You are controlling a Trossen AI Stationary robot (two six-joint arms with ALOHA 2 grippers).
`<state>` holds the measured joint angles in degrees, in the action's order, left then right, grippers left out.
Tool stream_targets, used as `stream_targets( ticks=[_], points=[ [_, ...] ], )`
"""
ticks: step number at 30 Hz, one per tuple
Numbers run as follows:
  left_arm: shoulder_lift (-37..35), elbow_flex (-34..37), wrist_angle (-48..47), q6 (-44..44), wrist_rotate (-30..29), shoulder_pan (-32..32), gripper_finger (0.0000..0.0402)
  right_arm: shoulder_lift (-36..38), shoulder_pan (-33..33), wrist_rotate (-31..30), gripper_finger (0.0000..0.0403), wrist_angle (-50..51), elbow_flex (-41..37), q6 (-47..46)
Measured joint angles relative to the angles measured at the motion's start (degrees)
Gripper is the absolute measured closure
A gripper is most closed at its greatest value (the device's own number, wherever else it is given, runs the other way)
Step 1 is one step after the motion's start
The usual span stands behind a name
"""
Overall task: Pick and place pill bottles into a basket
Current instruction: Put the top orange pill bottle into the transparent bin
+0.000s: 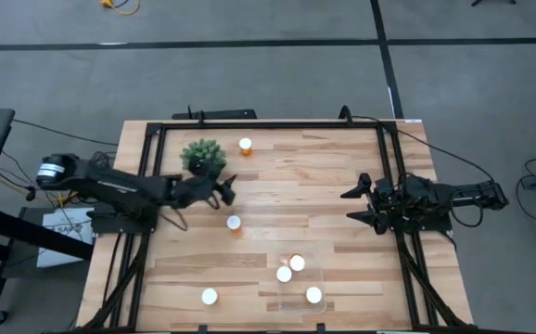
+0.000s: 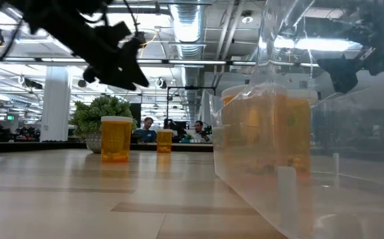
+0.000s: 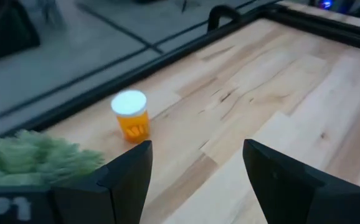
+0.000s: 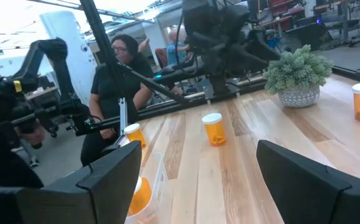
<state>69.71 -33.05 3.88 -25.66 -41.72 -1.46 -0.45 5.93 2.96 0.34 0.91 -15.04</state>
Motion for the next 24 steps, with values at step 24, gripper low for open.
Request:
stream_targets(
  ticks=[24],
  points=[
    [22.0,-21.1,-15.1,-11.3,3.9,8.3,0.0132,0.0,0.0,0.0,0.0092,0.0,0.0,0.0]
  ],
)
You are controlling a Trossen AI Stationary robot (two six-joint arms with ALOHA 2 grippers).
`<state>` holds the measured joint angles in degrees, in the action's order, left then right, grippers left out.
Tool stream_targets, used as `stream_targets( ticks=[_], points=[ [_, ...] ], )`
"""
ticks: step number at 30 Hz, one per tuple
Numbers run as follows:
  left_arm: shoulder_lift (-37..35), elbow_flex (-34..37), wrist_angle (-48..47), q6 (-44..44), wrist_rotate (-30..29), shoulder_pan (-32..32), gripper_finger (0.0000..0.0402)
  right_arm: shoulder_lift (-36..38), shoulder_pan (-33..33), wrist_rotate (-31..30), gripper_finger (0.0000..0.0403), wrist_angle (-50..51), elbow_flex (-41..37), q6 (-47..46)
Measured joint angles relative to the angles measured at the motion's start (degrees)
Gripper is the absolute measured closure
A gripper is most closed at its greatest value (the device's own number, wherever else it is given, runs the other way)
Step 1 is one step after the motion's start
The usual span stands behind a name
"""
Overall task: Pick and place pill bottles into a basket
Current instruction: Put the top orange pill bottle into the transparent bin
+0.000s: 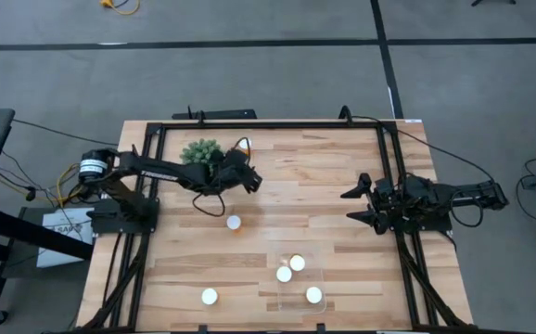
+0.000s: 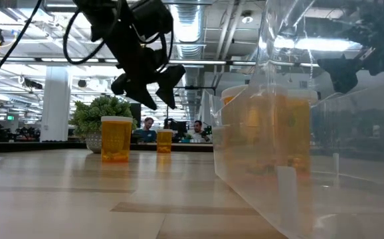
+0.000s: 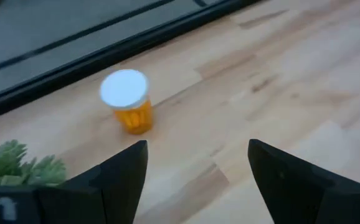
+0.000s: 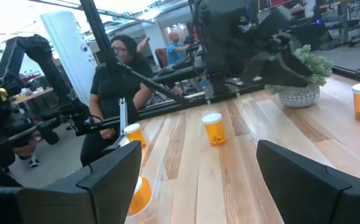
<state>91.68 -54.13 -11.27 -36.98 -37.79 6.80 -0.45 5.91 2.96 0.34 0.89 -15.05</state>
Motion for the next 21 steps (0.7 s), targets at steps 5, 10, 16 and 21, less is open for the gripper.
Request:
stream_targets(
  ticks=[5,10,16,21],
  points=[
    [0.1,0.0,-0.2,-1.9,2.7,2.8,0.0103,0.0,0.0,0.0,0.0092,0.0,0.0,0.0],
    [0.2,0.0,-1.1,-2.8,3.0,4.9,0.009,0.0,0.0,0.0,0.0092,0.0,0.0,0.0],
    [0.2,0.0,1.1,-2.8,6.7,7.0,0.0089,0.0,0.0,0.0,0.0092,0.0,0.0,0.0],
    [0.2,0.0,2.5,-3.1,8.4,7.1,0.0089,0.0,0.0,0.0,0.0092,0.0,0.0,0.0]
  ],
)
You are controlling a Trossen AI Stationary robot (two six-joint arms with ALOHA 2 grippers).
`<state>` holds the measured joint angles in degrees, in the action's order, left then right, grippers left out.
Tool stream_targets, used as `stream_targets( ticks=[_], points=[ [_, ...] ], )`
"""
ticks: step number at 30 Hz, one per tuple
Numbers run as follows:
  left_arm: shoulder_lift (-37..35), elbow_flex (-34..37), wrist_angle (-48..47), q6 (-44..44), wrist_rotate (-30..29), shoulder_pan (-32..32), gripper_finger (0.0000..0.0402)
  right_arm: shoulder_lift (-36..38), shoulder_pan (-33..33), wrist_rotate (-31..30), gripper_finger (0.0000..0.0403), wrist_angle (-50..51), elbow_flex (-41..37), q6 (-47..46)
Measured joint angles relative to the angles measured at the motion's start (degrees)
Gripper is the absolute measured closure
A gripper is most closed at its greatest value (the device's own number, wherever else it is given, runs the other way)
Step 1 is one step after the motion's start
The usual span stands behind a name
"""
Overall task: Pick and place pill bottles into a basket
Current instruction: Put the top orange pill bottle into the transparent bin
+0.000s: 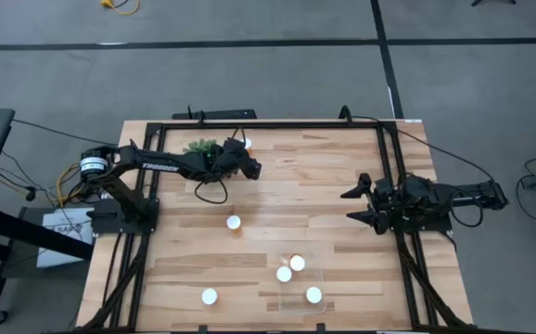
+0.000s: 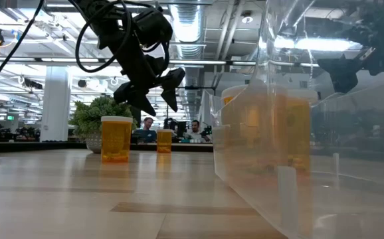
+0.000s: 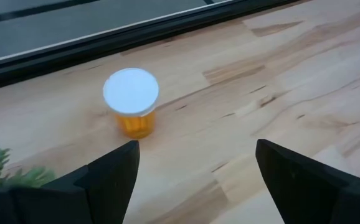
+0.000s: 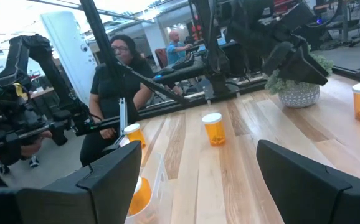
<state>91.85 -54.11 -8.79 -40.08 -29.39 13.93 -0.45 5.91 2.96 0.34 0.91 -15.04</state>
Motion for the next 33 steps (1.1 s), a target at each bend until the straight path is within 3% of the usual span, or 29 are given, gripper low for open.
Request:
stream_targets(
  ticks=[7,13,24,28,33],
  points=[
    [0.1,0.0,0.1,-3.7,-0.3,0.0,0.009,0.0,0.0,0.0,0.0092,0.0,0.0,0.0],
    [1.2,0.1,-0.6,-4.2,4.3,0.0,0.0102,0.0,0.0,0.0,0.0092,0.0,0.0,0.0],
    [2.5,0.1,-2.3,-1.5,-2.8,-0.1,0.0115,0.0,0.0,0.0,0.0092,0.0,0.0,0.0],
    [4.5,0.1,0.6,-1.0,-3.5,0.0,0.0106,0.0,0.0,0.0,0.0092,0.0,0.0,0.0],
    [7.5,0.0,3.2,-2.6,-0.3,0.9,0.0079,0.0,0.0,0.0,0.0092,0.0,0.0,0.0]
  ],
)
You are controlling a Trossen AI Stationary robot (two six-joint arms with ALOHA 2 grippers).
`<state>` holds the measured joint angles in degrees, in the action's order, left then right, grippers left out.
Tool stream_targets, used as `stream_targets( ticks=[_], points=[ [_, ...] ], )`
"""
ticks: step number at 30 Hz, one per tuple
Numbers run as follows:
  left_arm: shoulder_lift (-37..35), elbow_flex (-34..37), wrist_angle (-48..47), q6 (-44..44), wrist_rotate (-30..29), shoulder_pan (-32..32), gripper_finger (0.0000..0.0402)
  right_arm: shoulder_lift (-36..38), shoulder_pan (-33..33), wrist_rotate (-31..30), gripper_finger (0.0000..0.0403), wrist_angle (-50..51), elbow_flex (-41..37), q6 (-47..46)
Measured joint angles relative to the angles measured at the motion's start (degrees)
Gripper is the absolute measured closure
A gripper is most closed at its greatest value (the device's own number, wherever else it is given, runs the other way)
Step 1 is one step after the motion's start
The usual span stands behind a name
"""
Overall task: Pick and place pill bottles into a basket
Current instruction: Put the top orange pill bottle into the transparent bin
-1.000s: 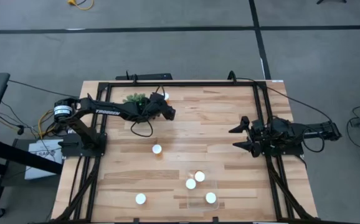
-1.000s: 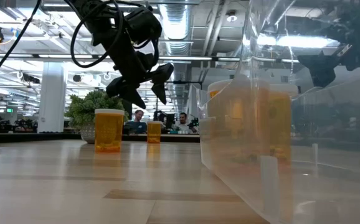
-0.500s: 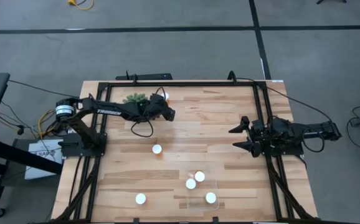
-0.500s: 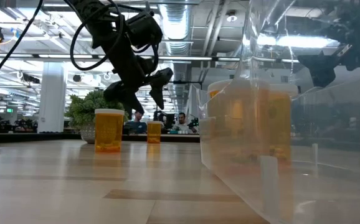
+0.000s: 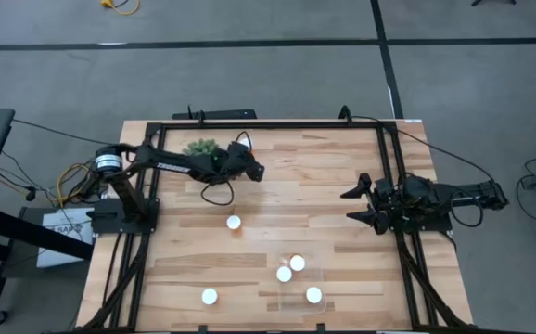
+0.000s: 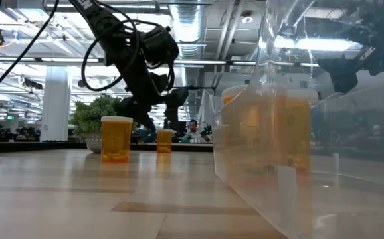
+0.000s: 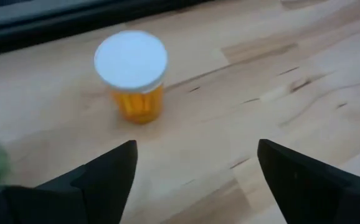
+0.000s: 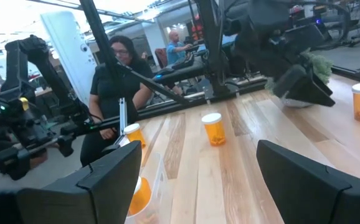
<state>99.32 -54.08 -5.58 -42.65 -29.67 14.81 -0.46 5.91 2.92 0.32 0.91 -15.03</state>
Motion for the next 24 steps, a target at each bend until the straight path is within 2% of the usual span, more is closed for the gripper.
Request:
stream_targets(
  ticks=[4,10,16,24],
  points=[
    [1.3,0.0,-0.7,-1.0,-0.3,0.6,0.0063,0.0,0.0,0.0,0.0092,0.0,0.0,0.0],
    [1.3,-0.7,-1.7,0.8,-5.2,0.7,0.0059,0.0,0.0,0.0,0.0092,0.0,0.0,0.0],
    [1.3,-1.3,-1.4,2.4,-5.4,2.2,0.0059,0.0,0.0,0.0,0.0092,0.0,0.0,0.0],
    [2.1,-1.3,-0.9,3.2,-2.5,4.2,0.0059,0.0,0.0,0.0,0.0092,0.0,0.0,0.0]
  ],
)
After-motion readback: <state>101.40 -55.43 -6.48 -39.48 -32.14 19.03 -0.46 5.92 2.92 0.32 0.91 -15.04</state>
